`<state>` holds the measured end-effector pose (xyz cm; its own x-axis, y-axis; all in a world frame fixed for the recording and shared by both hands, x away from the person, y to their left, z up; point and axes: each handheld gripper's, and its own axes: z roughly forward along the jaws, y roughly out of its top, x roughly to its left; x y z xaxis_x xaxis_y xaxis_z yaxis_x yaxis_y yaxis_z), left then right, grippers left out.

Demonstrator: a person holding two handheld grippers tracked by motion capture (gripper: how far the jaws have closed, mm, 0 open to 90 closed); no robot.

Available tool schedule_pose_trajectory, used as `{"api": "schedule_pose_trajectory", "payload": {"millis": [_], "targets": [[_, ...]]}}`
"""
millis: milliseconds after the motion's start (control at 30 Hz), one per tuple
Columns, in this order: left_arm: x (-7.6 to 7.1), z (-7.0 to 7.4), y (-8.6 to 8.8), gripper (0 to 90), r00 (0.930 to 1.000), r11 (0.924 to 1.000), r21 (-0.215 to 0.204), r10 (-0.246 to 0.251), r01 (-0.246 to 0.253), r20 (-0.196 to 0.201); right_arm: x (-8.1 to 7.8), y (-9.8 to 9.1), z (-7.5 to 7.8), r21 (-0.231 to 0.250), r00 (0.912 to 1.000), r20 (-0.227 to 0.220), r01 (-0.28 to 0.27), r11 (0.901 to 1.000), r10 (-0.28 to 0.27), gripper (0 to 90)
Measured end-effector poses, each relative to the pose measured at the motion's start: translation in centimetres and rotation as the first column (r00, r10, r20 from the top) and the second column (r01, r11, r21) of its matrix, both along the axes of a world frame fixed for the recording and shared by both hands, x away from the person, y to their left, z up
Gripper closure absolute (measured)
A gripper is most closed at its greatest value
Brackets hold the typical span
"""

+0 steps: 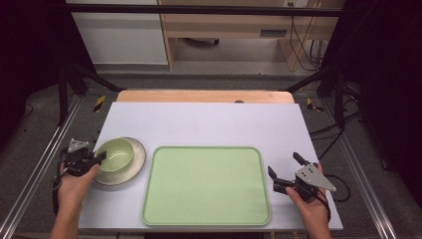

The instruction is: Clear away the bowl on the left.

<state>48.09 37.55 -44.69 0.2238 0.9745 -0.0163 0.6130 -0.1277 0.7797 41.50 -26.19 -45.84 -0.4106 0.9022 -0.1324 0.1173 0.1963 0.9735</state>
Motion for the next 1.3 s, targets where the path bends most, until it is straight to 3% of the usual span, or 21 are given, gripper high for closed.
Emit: {"api": "schedule_pose_trajectory", "payload": {"millis": [67, 233, 300, 700, 800, 900, 1067, 1300], "targets": [[0.0, 0.0, 0.0, 80.3, 1.0, 1.0, 0.0, 0.0, 0.0, 0.0, 0.0, 0.0, 0.0, -0.002, 1.0, 0.0, 0.0, 1.0, 0.0, 4.6], [-0.1, 0.0, 0.3, 81.8, 1.0, 0.999, -0.044, 0.006, -0.006, -0.003, 0.0, 0.0, 0.0, -0.002, 1.0, 0.0, -0.001, 1.0, 0.001, 4.6], [-0.2, 0.0, 0.6, 82.4, 0.9999, 0.9958, -0.091, 0.015, -0.015, -0.005, 0.0, 0.0, 0.0, -0.002, 1.0, 0.0, -0.002, 1.0, 0.002, 4.6], [-0.8, 0.7, 1.5, 82.7, 0.9987, 0.9907, -0.128, 0.049, -0.048, 0.012, 0.0, 0.1, 0.0, -0.001, 1.0, -0.003, -0.003, 1.0, 0.003, 4.6], [-0.8, 0.8, 1.5, 82.6, 0.9984, 0.9865, -0.157, 0.052, -0.047, 0.023, 0.0, 0.0, 0.0, -0.001, 1.0, -0.002, -0.002, 1.0, 0.002, 4.6], [-0.9, 1.2, 1.3, 82.7, 0.998, 0.9762, -0.213, 0.047, -0.037, 0.042, 0.0, 0.0, 0.0, 0.002, 1.0, -0.001, 0.001, 1.0, -0.001, 4.6], [-1.0, 1.9, 0.7, 82.6, 0.9979, 0.9801, -0.197, 0.037, -0.026, 0.054, 0.0, 0.0, 0.0, 0.003, 1.0, 0.001, 0.0, 1.0, 0.0, 4.6], [-1.1, 2.8, -0.3, 82.6, 0.9975, 0.9789, -0.204, 0.01, 0.005, 0.07, 0.0, 0.0, 0.0, 0.003, 1.0, 0.001, 0.0, 1.0, 0.0, 4.6]]}}
